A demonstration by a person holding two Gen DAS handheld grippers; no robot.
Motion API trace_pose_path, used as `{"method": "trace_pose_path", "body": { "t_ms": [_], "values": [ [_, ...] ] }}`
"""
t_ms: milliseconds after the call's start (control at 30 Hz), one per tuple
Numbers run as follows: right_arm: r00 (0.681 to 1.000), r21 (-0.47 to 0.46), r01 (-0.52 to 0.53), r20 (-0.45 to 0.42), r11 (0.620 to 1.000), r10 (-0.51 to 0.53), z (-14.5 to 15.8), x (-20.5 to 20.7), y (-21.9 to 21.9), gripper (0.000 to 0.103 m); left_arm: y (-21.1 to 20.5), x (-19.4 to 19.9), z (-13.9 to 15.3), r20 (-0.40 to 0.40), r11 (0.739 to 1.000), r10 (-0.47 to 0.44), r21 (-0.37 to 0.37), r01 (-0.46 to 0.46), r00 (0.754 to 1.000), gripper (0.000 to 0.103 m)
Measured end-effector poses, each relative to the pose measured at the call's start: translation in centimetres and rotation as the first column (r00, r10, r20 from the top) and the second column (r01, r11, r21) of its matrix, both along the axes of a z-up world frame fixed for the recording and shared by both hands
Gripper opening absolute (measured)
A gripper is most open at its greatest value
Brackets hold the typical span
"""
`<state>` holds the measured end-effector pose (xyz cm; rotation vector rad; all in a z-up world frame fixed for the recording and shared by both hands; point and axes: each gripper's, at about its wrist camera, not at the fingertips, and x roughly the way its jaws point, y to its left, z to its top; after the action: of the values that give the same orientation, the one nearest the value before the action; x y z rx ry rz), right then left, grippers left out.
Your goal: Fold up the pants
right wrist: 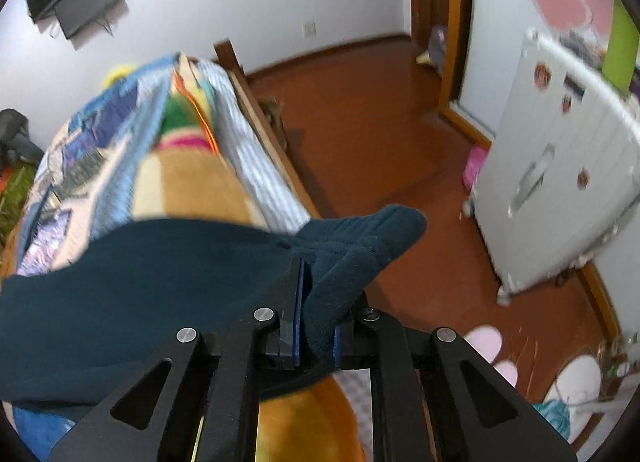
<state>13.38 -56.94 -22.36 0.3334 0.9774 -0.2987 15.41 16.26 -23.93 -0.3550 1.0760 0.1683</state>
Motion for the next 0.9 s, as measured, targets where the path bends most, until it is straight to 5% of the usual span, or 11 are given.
{"method": "trace_pose_path", "body": {
  "t_ms": [100,233,400,567,733,900],
  "values": [
    [0.999,-0.038,-0.004,-0.044,0.999,0.003,-0.6,-0.3,0.1,0.019,0.0,-0.3,0.2,0.002,1.0,-0.01,0.01,0.01,1.0,0.024],
    [0.996,-0.111,0.011,-0.089,0.994,-0.021,0.6,-0.8,-0.5,0.045,0.5,-0.9,1.1,0.002,0.999,-0.009,0.042,0.009,1.0,0.042],
    [0.998,-0.241,0.014,-0.051,0.971,-0.027,4.2,-1.5,0.2,0.048,2.2,-2.2,3.2,0.049,0.998,0.035,0.058,-0.038,0.998,0.058],
    [0.993,-0.295,-0.077,0.058,0.952,0.098,8.8,-0.4,4.7,0.056,4.5,-3.3,7.3,0.152,0.975,0.108,0.178,-0.135,0.982,0.067],
    [0.941,-0.265,-0.256,0.15,0.93,0.302,11.9,2.1,12.2,0.06,7.2,-2.4,10.4,0.242,0.967,0.108,0.199,-0.158,0.964,0.088],
    [0.844,-0.218,-0.466,0.182,0.858,0.505,12.3,5.1,21.1,0.063,9.9,1.5,10.0,0.215,0.971,0.081,0.202,-0.125,0.973,0.091]
  ]
}}
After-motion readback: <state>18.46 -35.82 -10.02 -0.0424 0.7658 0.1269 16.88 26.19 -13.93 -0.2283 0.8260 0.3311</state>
